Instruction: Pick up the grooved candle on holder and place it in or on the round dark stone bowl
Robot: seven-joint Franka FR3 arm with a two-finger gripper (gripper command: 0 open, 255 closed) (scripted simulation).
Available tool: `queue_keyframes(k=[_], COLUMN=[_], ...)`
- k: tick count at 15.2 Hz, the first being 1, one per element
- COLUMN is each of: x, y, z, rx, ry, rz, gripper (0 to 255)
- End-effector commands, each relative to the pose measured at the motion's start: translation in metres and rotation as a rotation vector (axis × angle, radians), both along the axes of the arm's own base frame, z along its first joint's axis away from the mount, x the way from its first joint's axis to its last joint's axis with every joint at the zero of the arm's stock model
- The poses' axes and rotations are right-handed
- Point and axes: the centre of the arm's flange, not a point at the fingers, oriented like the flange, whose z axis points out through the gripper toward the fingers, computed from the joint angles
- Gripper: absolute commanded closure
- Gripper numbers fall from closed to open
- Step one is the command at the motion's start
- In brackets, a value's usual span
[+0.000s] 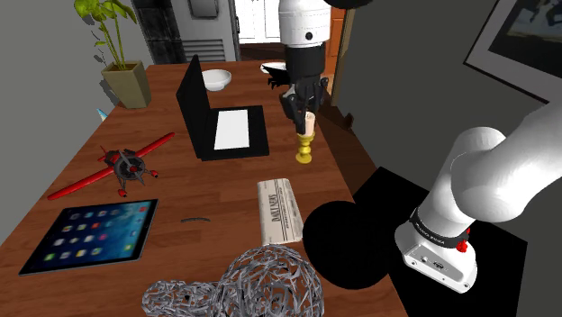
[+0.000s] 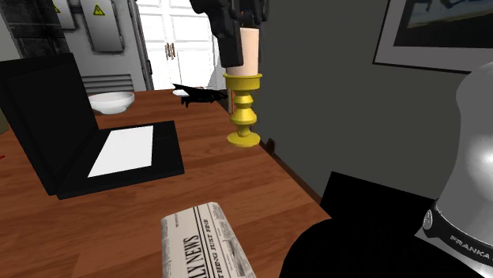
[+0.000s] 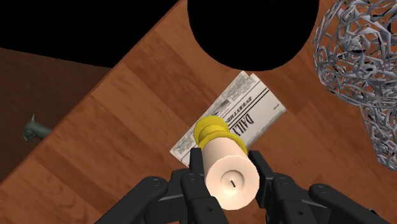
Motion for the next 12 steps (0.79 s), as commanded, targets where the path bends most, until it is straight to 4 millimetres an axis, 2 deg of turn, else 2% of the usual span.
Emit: queue_keyframes(k=[1, 12], x=[-0.025, -0.163], y=[0.005, 0.048], z=[0.001, 0.017], rx=[0.000, 0.000], ry=[0.000, 0.000], rz=[-0.001, -0.001], gripper=[255, 255])
